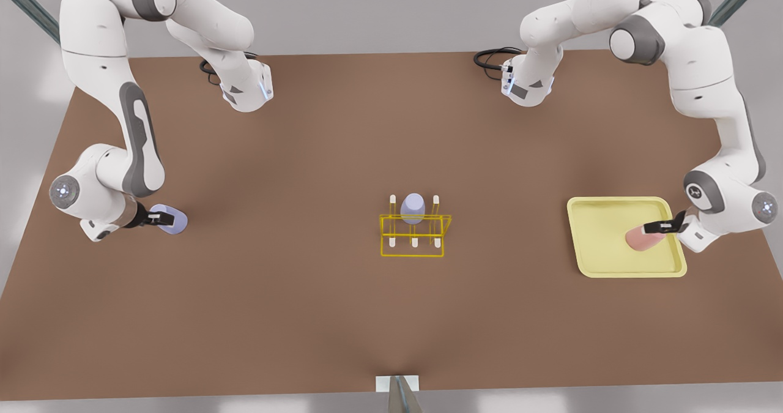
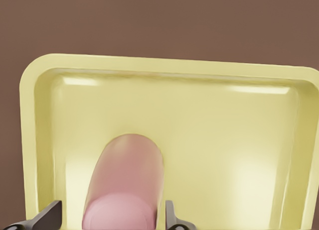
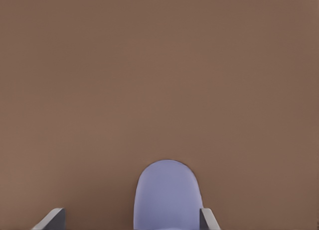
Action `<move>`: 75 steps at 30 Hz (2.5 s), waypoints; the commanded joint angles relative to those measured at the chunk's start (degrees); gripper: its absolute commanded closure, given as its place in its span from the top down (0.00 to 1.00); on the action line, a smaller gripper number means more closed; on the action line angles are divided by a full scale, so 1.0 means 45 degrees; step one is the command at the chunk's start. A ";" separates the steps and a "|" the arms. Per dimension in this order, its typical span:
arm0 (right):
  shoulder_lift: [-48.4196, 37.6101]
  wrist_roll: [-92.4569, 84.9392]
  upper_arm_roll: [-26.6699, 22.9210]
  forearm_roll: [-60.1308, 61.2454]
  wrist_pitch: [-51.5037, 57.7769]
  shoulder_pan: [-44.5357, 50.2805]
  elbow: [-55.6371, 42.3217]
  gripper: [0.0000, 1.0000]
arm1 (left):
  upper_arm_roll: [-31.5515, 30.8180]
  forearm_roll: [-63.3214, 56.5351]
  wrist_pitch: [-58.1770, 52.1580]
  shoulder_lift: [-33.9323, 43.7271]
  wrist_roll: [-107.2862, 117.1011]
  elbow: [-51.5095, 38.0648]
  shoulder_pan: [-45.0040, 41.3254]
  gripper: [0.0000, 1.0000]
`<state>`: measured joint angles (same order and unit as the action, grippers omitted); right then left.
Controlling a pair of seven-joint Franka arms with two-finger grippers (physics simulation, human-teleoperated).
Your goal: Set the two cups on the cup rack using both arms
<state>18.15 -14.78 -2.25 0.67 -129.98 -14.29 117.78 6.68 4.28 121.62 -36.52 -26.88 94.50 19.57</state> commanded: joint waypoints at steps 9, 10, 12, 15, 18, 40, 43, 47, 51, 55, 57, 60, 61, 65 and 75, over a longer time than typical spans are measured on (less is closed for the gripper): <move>0.0147 -0.2009 -0.0048 -0.0285 -0.1800 -0.0457 0.1228 1.00 | 0.0058 0.0278 0.0571 -0.0439 -0.2483 0.0173 -0.0052 0.85; 0.0147 -0.2009 -0.0048 -0.0285 -0.2014 -0.0457 0.1384 1.00 | 0.0117 0.0259 0.0571 -0.0420 -0.2483 0.0134 -0.0072 0.86; 0.0167 -0.2028 -0.0048 -0.0285 -0.2522 -0.0457 0.1638 1.00 | 0.0117 0.0220 0.0571 -0.0420 -0.2483 0.0075 -0.0092 0.87; 0.0342 -0.2282 -0.0028 -0.0285 -0.3421 -0.0633 0.1951 1.00 | 0.0215 0.0220 0.0805 -0.0439 -0.2483 0.0056 -0.0150 0.87; 0.0362 -0.2263 -0.0028 -0.0265 -0.3734 -0.0672 0.2204 1.00 | 0.0215 0.0220 0.0883 -0.0615 -0.2483 0.0056 -0.0170 0.87; 0.0284 -0.2165 0.0109 -0.0168 -0.3597 -0.0652 0.2498 0.83 | -0.0410 0.0356 -0.2788 0.0967 0.3161 -0.0374 -0.2064 0.86; 0.0069 -0.2184 0.0714 -0.0070 -0.3441 -0.0574 0.2341 0.81 | -0.1679 0.0356 -0.3082 0.0947 0.5405 -0.0940 -0.2123 0.85; 0.0244 -0.2204 0.1436 0.0301 -0.3128 -0.0574 0.1795 0.81 | -0.4180 0.0278 -0.2984 0.0499 1.0599 -0.2032 -0.2922 0.85; 0.0362 -0.2223 0.2628 0.1355 -0.2972 -0.0555 0.1267 0.81 | -0.5390 0.0337 -0.2965 -0.0518 1.3980 -0.3733 -0.3724 0.85; 0.0420 -0.2184 0.3097 0.3581 -0.2464 0.0538 0.0721 0.81 | -0.6426 0.0317 -0.3004 -0.0518 1.6363 -0.3753 -0.4486 0.86; 0.0460 -0.2126 0.3078 0.4754 -0.2464 0.1359 0.0486 0.81 | -0.6445 0.0337 -0.2984 -0.0518 1.6853 -0.3889 -0.4818 0.86; 0.0733 -0.2048 0.3077 0.6022 -0.2445 0.2394 -0.0275 0.81 | -0.6524 0.0824 -0.2984 -0.0732 1.7692 -0.4631 -0.5149 0.86; 0.0908 -0.2048 0.3058 0.6492 -0.2445 0.2823 -0.0626 0.81 | -0.6524 0.0845 -0.2945 -0.0907 1.7809 -0.4943 -0.5306 0.86; 0.1885 -0.0564 0.3077 0.6531 -0.2464 0.4132 -0.2424 0.81 | -0.6524 0.1177 -0.2828 -0.1240 1.7907 -0.5218 -0.5990 0.86; 0.3174 0.2346 0.3097 0.8485 -0.2269 0.5890 -0.5569 0.81 | -0.6485 0.1099 -0.2496 -0.1612 1.7888 -0.5218 -0.6224 1.00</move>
<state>32.34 -18.66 11.67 37.52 -140.86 11.80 93.34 -22.43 9.26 109.83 -43.84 36.35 71.08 -8.41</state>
